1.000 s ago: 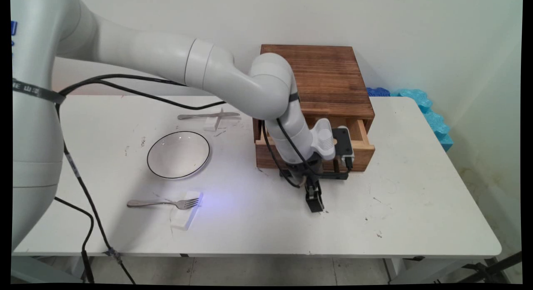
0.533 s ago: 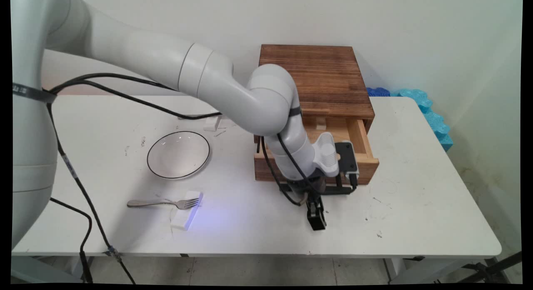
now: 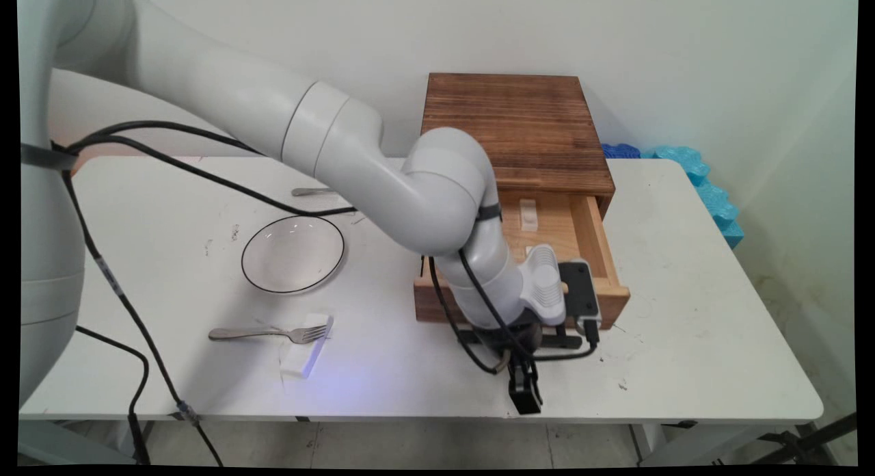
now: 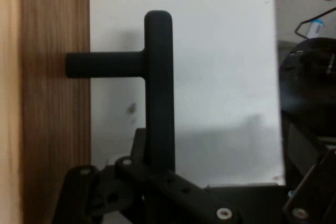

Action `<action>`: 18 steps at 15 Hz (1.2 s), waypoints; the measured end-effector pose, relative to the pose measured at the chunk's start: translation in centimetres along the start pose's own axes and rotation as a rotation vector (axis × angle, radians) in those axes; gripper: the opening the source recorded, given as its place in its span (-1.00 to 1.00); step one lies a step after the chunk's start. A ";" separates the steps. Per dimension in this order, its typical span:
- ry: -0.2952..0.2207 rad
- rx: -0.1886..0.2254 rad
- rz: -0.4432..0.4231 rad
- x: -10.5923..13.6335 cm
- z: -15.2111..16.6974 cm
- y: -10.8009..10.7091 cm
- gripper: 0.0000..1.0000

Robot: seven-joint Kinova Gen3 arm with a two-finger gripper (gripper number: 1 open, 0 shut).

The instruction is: Open the drawer

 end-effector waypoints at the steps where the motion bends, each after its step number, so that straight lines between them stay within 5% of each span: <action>1: 0.001 -0.004 0.001 0.1 -0.1 0.6 1.00; 18: 0.009 -0.040 0.028 -0.2 -1.1 6.6 1.00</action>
